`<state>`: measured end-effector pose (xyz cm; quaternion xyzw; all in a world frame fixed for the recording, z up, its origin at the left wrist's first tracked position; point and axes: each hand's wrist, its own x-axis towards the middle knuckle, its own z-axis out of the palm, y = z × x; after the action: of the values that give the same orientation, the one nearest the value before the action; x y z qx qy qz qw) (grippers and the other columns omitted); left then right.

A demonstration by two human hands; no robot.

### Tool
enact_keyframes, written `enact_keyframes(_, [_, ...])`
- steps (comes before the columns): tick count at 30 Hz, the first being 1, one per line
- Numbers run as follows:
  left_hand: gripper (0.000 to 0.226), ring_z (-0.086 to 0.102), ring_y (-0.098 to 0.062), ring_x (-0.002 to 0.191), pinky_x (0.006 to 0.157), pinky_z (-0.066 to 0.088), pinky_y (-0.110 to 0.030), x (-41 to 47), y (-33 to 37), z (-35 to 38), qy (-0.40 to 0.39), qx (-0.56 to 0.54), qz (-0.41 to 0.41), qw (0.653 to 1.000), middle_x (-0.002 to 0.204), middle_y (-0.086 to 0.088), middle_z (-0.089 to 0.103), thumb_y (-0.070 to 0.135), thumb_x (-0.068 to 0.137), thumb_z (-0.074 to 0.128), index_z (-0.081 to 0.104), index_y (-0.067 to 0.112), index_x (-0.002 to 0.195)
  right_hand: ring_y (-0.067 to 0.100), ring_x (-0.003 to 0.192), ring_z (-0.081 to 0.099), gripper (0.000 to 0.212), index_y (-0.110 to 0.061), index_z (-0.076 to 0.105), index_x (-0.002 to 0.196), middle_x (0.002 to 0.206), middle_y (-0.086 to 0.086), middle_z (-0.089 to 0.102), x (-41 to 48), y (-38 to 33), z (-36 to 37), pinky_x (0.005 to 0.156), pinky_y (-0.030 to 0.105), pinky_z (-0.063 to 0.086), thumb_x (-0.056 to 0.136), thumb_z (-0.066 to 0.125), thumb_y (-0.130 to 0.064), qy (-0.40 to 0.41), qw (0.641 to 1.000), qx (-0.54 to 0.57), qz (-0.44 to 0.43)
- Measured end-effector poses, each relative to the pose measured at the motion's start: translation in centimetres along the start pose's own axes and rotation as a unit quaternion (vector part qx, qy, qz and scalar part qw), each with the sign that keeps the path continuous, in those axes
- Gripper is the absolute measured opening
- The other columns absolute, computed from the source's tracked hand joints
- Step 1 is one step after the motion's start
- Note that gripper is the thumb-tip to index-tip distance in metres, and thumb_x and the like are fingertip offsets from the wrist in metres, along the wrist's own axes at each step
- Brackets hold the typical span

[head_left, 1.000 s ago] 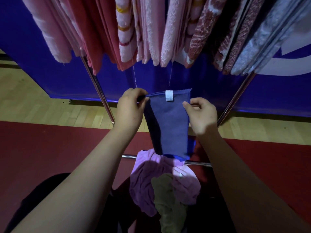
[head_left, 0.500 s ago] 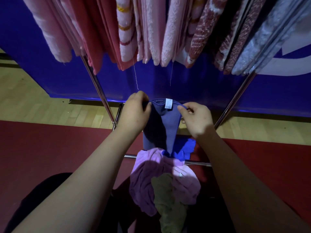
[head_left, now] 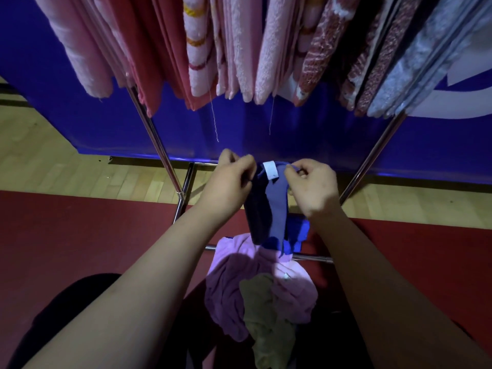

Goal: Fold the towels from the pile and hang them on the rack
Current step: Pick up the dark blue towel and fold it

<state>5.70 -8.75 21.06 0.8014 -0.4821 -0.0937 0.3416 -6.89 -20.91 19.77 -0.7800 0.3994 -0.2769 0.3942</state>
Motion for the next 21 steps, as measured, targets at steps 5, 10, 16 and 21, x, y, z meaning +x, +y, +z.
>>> enact_keyframes(5, [0.043, 0.06, -0.026, 0.089, 0.076, 0.05, -0.034, -0.2, -0.1, 0.1, -0.071, 0.081, 0.07, 0.992, 0.117, -0.009, 0.048, 0.009, 0.082, 0.045, 0.074, 0.024, 0.111, 0.041, 0.065, 0.06, 0.026, -0.005, 0.063, 0.071, 0.052, 0.005, 0.049, 0.4, 0.4, -0.3, 0.066, 0.053, 0.054, 0.086, 0.056, -0.026, 0.011, 1.0, 0.003, 0.012])
enact_keyframes(10, [0.045, 0.059, -0.026, 0.098, 0.083, 0.037, -0.015, 0.2, -0.1, 0.5, -0.025, 0.02, -0.02, 0.999, 0.107, -0.011, 0.057, -0.001, 0.08, 0.057, 0.068, 0.014, 0.121, 0.029, 0.058, 0.058, 0.02, -0.01, 0.069, 0.076, 0.049, -0.006, 0.047, 0.0, 0.1, 0.2, 0.064, 0.04, 0.052, 0.091, 0.06, -0.022, -0.024, 1.0, -0.002, -0.003])
enact_keyframes(16, [0.033, 0.053, -0.02, 0.108, 0.078, 0.039, -0.019, 0.3, 0.9, 0.5, -0.013, -0.063, -0.085, 0.994, 0.094, 0.001, 0.051, 0.011, 0.083, 0.063, 0.069, 0.017, 0.115, 0.014, 0.069, 0.052, 0.014, -0.008, 0.073, 0.088, 0.076, 0.0, 0.057, -1.1, -1.1, 1.3, 0.067, 0.027, 0.04, 0.091, 0.062, -0.016, -0.082, 0.988, -0.075, -0.108])
enact_keyframes(21, [0.04, 0.06, -0.024, 0.102, 0.084, 0.044, -0.02, 0.2, 1.0, 0.8, -0.058, -0.083, -0.113, 0.988, 0.108, -0.006, 0.046, 0.015, 0.083, 0.064, 0.064, 0.019, 0.123, 0.019, 0.072, 0.055, 0.014, -0.005, 0.074, 0.092, 0.076, 0.002, 0.055, -1.3, -1.0, 1.6, 0.071, 0.033, 0.046, 0.09, 0.063, -0.015, -0.069, 0.983, -0.112, -0.132])
